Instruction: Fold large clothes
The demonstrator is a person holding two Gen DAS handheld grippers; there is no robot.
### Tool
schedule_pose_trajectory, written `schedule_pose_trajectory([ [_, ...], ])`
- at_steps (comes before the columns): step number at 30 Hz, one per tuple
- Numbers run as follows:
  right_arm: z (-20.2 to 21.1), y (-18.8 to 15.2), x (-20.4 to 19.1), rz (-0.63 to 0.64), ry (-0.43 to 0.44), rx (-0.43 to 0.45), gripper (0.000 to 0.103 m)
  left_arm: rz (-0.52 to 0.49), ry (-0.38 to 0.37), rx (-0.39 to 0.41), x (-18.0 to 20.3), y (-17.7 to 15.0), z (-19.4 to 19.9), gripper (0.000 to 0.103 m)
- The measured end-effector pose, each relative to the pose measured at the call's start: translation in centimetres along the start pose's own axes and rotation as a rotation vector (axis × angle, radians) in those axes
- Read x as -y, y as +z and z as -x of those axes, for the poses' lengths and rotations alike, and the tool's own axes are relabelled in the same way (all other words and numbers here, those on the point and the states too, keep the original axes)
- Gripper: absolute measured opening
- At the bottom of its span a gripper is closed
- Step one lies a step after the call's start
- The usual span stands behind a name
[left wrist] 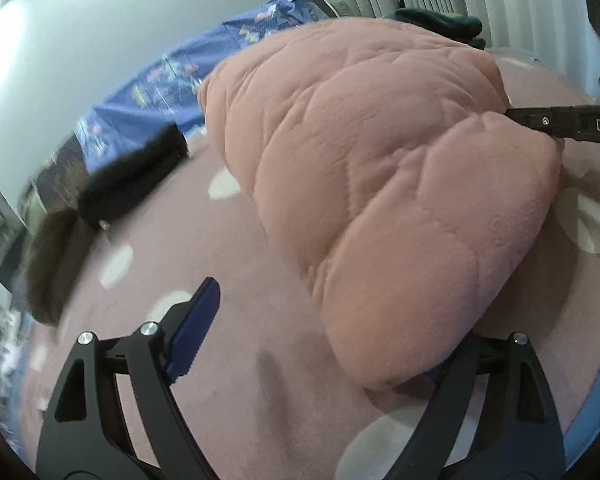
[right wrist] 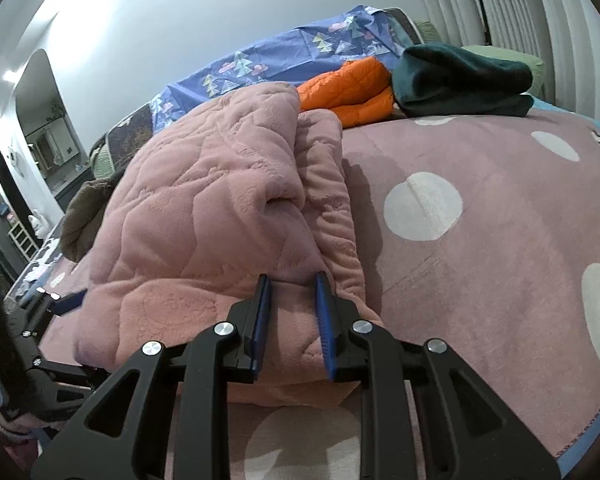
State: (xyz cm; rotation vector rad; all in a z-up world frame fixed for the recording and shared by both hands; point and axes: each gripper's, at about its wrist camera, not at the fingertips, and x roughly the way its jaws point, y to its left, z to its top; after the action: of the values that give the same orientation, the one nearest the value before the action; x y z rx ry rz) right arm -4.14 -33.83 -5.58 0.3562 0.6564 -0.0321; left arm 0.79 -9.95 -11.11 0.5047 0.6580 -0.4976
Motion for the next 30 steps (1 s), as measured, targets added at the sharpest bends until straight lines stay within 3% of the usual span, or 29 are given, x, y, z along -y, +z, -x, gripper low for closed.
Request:
schedule_pose_trajectory([
  [2,0.1,0.1,-0.3,0.021,-0.011,0.001,0.022,0.021,-0.03,-0.015,-0.4,0.3,0.2,0.086],
  [3,0.1,0.1,-0.3,0.025,-0.012,0.003,0.022,0.007,-0.045,-0.01,-0.2,0.4,0.6,0.078],
  [4,0.1,0.1,-0.2,0.021,-0.008,0.005,0.022,-0.017,-0.076,-0.01,0.2,0.6,1.2,0.063],
  [6,0.1,0.0,0.1,0.009,0.009,0.01,0.023,-0.061,-0.182,-0.029,1.0,0.5,3.0,0.043],
  [8,0.1,0.0,0.5,-0.009,0.029,0.011,0.023,-0.083,-0.23,-0.03,1.0,0.5,5.0,0.036],
  [10,0.1,0.0,0.5,-0.011,0.04,0.013,0.024,-0.079,-0.302,0.004,-0.1,1.3,7.2,0.022],
  [14,0.0,0.0,0.1,0.01,0.024,0.015,0.025,-0.052,-0.272,0.146,-2.2,5.8,8.5,0.022],
  [18,0.0,-0.2,0.1,0.009,0.025,0.017,0.025,-0.019,-0.234,0.202,-2.9,10.7,4.0,0.022],
  [20,0.0,-0.3,0.0,0.013,0.023,0.019,0.025,0.024,-0.217,0.177,-3.6,12.5,0.5,0.022],
  [22,-0.1,-0.2,-0.2,0.026,0.026,0.02,0.025,0.072,-0.293,0.074,-4.3,12.7,-5.5,0.023],
  [23,-0.1,-0.1,-0.3,0.037,0.019,0.018,0.025,0.092,-0.314,0.06,-4.4,12.4,-6.8,0.023],
  [25,-0.1,0.4,-0.8,0.082,0.005,-0.014,0.025,0.12,-0.33,0.057,-4.7,12.5,-6.7,0.022],
  [28,1.6,2.4,-1.4,0.109,0.045,-0.029,0.025,0.015,-0.238,0.055,-3.2,12.5,-5.2,0.021],
  [30,3.0,4.2,-1.8,0.112,0.072,0.022,0.025,0.001,-0.213,0.053,-2.9,12.5,-4.9,0.019],
])
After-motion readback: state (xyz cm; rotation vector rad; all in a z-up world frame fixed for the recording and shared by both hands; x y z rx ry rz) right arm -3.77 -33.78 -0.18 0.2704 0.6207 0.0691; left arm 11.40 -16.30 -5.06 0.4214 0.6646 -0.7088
